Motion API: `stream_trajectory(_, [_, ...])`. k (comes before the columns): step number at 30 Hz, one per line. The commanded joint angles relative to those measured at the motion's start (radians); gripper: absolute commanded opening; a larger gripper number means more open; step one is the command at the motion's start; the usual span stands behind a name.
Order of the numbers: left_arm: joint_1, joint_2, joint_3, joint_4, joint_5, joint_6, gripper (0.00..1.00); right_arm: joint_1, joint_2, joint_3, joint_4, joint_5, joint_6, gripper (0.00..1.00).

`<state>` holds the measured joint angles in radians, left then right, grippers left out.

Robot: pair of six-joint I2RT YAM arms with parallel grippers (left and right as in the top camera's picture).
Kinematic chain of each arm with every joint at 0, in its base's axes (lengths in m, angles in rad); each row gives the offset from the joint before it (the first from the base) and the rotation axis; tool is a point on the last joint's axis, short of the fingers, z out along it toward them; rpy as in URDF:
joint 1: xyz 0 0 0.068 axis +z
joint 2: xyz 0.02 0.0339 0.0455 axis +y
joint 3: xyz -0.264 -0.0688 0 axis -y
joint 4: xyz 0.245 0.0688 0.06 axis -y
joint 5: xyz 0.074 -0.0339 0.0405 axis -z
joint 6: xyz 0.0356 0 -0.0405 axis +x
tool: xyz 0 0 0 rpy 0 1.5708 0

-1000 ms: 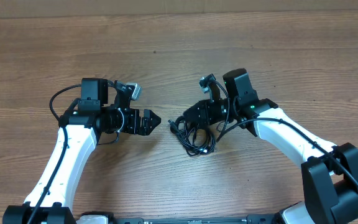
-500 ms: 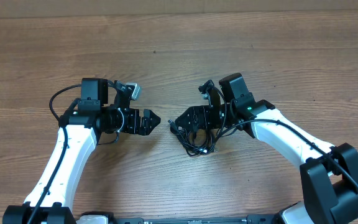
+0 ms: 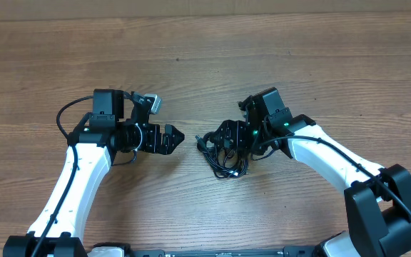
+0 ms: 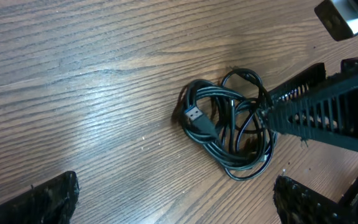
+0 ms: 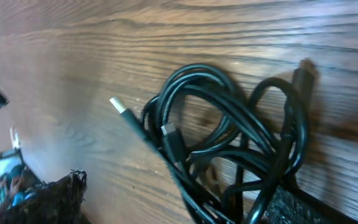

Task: Untangle cables

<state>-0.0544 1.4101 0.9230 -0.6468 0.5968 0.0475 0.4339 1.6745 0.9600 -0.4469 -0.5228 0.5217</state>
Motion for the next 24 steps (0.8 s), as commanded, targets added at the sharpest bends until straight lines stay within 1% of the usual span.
stream_trajectory(1, [0.002,0.008,0.015,0.005,-0.006,-0.01,1.0,0.005,-0.021,0.006,0.0,0.051,0.028,0.91])
stream_trajectory(8, [0.002,0.008,0.015,0.013,-0.006,-0.01,0.99,0.006,-0.021,0.006,0.003,0.051,0.028,0.91])
stream_trajectory(14, [0.002,0.008,0.015,0.016,-0.006,-0.01,1.0,0.007,0.005,0.006,0.04,0.048,0.029,0.9])
stream_trajectory(22, [0.002,0.008,0.015,0.016,-0.006,-0.01,1.0,0.082,0.106,0.006,0.126,0.033,0.06,0.89])
stream_trajectory(24, [0.002,0.008,0.015,0.015,-0.006,-0.01,1.0,0.089,0.112,0.006,0.129,0.044,0.067,0.86])
